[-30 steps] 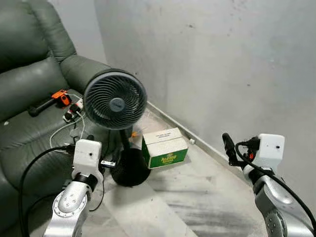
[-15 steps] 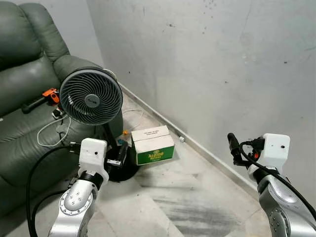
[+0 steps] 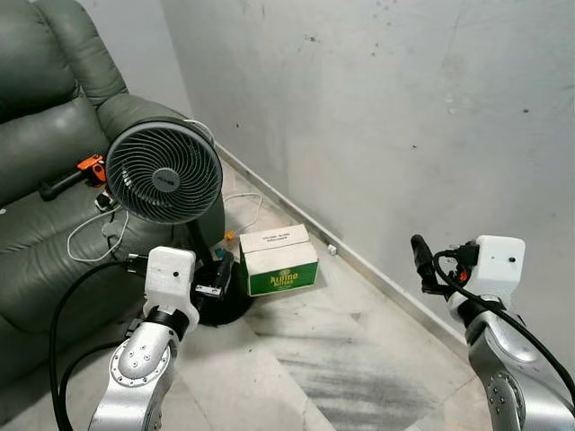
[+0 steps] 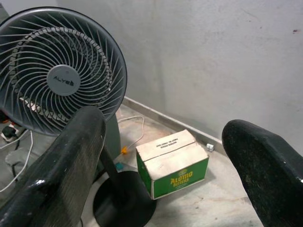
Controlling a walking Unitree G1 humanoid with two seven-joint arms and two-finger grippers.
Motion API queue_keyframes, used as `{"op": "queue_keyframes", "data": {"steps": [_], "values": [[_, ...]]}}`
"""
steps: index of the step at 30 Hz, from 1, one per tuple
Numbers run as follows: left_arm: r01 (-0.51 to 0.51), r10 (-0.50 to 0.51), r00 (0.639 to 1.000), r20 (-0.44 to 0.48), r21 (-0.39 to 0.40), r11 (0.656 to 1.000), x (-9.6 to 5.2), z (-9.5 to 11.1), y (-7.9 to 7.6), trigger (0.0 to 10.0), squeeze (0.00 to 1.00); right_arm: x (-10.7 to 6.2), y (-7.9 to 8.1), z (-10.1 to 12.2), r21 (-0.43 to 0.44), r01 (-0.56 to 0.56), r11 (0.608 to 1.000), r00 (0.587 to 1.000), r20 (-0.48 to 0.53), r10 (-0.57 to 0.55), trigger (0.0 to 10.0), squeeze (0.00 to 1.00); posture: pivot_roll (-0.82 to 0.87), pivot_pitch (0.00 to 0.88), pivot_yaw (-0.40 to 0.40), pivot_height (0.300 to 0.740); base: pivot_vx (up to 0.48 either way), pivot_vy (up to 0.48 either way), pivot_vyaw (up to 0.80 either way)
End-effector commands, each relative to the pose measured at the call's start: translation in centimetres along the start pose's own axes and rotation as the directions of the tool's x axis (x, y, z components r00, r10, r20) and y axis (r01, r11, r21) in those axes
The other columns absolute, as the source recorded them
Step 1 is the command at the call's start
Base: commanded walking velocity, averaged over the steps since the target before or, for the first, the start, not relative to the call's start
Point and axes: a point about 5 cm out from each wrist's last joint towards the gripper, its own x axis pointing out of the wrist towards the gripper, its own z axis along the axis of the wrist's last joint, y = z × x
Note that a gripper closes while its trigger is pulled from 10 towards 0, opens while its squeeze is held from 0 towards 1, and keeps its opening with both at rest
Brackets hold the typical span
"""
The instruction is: Hang keys on a hook
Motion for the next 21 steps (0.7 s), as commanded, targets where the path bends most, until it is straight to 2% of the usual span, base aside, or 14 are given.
{"op": "queue_keyframes", "data": {"steps": [1,6,10,13,21], "values": [[0.0,0.0,1.0,-0.001,-0.003,1.0,0.01,-0.11,-0.08,10.0,0.0,0.05,-0.03,0.0,-0.004,-0.005,1.0,1.0,0.0,0.005,10.0,0.0,-0.04,0.073,0.04,0.74,0.0,-0.394,0.0],[0.001,-0.001,1.0,-0.001,-0.009,1.0,0.04,-0.13,-0.16,10.0,0.0,0.04,-0.07,-0.03,-0.008,-0.006,1.0,1.0,-0.002,0.006,10.0,0.0,-0.04,0.076,0.038,0.74,0.0,-0.394,0.0],[-0.005,0.005,1.0,0.019,-0.026,1.0,0.13,0.14,-0.11,10.0,0.0,0.16,-0.1,0.05,-0.01,-0.007,1.0,1.0,-0.002,0.007,10.0,0.0,-0.04,0.09,0.029,0.74,0.0,0.0,0.0],[-0.025,0.026,1.0,0.006,-0.066,0.998,0.05,-0.1,0.19,10.0,0.0,0.17,-0.13,0.07,-0.013,-0.008,1.0,1.0,-0.002,0.008,10.0,0.0,-0.04,0.084,0.029,0.74,0.0,0.0,0.0],[-0.018,0.019,1.0,0.005,-0.06,0.998,0.05,-0.22,0.03,10.0,0.0,0.15,-0.01,-0.04,-0.012,-0.012,1.0,1.0,-0.004,0.012,10.0,0.0,-0.04,0.086,0.03,0.74,0.0,0.0,0.0]]}}
